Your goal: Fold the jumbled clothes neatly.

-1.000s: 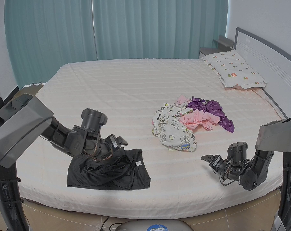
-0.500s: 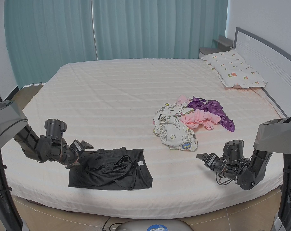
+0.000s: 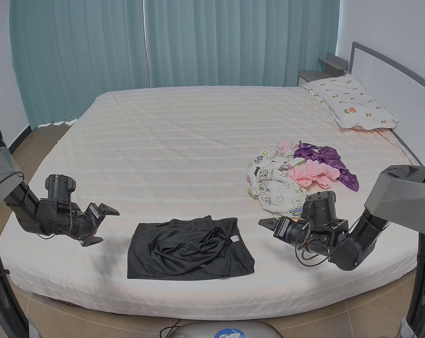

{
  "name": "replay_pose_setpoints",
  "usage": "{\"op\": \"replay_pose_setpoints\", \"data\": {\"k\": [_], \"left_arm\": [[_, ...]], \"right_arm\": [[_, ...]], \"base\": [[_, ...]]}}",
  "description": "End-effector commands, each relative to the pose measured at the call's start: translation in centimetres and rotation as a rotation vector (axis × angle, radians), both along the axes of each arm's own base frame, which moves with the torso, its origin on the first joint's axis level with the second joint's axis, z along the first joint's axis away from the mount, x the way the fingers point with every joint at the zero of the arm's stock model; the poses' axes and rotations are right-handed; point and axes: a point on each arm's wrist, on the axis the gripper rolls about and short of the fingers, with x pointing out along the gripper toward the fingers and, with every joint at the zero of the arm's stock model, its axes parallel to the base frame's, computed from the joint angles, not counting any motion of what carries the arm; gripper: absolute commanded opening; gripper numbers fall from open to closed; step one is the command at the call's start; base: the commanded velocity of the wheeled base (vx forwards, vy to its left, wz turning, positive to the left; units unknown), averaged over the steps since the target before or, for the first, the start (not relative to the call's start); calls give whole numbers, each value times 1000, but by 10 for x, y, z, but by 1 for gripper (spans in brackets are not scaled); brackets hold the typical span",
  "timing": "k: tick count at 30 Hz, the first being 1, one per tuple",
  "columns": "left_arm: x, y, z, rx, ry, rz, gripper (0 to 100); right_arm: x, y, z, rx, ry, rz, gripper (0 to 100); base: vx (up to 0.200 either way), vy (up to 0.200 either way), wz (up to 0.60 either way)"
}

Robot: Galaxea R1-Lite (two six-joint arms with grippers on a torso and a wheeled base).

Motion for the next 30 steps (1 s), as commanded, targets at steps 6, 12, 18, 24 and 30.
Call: {"op": "replay_pose_setpoints", "data": {"k": [6,12,18,24,30], "left_arm": [[1,12,-11,-24,24,11,100],[1,12,-13,-22,29,8,100],[2,11,-13,-22,29,6,100],[2,11,-13,-23,29,7,100],[2,11,-13,-22,29,6,100]], "right_arm": [[14,47,-9,-38,2,76,100],[5,41,-23,-113,70,76,100],[1,35,-35,-146,96,81,100],[8,33,-46,-158,113,72,100],[-3,24,-41,-172,132,64,0]], "base": [[0,200,0],[0,100,0],[0,0,0],[0,0,0],[0,0,0]]}}
